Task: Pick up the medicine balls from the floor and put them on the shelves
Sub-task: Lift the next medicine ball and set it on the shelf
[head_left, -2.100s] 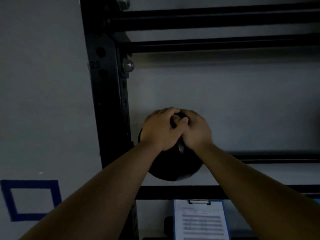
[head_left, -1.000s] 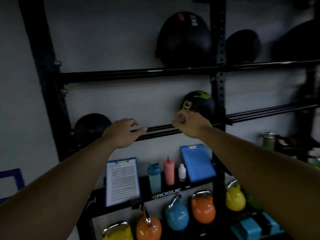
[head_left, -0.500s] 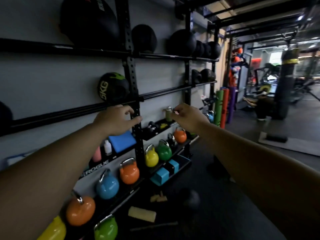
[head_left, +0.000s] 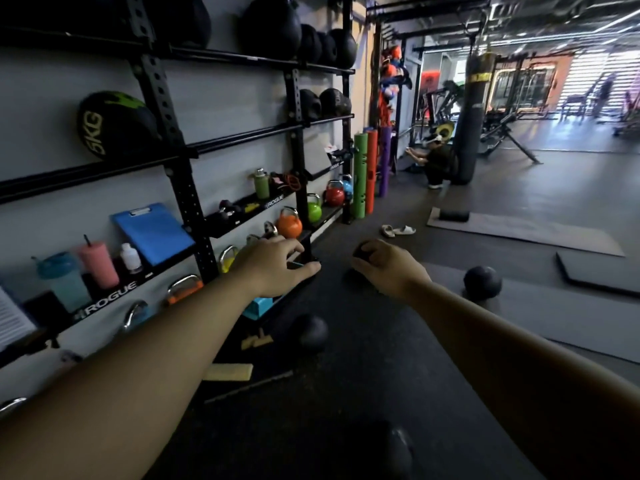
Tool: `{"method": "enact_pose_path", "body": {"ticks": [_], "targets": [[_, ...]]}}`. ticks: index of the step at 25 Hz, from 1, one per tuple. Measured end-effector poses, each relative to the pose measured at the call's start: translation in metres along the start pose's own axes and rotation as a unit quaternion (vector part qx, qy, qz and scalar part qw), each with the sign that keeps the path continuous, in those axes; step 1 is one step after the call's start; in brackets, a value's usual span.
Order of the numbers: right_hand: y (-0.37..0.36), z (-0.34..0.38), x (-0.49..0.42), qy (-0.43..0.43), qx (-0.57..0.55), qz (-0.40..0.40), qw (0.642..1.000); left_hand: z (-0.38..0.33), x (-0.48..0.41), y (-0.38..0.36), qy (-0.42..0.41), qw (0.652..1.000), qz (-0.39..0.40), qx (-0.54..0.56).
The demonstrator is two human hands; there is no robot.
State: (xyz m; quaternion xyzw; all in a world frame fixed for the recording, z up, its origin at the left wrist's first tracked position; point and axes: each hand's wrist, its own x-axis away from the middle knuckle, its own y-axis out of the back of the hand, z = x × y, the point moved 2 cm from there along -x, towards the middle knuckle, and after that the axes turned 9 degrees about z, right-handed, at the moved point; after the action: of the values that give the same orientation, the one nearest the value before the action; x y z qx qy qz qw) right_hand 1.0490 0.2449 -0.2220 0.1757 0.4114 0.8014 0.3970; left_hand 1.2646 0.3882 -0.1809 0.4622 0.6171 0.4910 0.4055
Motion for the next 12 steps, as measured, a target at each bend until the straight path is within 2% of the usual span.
{"method": "enact_pose_path", "body": {"ticks": [5,12], "targets": [[0.054,-0.107,0.02,-0.049,0.035,-0.014,0.998,-0.053,-0.038,-0.035,0.017,1.0,0.009,-0.022],[0.128,-0.224,0.018,-0.051,0.075,0.01,0.996,-0.129,-0.079,-0.079,0.06,0.998,0.005,0.005]]}}
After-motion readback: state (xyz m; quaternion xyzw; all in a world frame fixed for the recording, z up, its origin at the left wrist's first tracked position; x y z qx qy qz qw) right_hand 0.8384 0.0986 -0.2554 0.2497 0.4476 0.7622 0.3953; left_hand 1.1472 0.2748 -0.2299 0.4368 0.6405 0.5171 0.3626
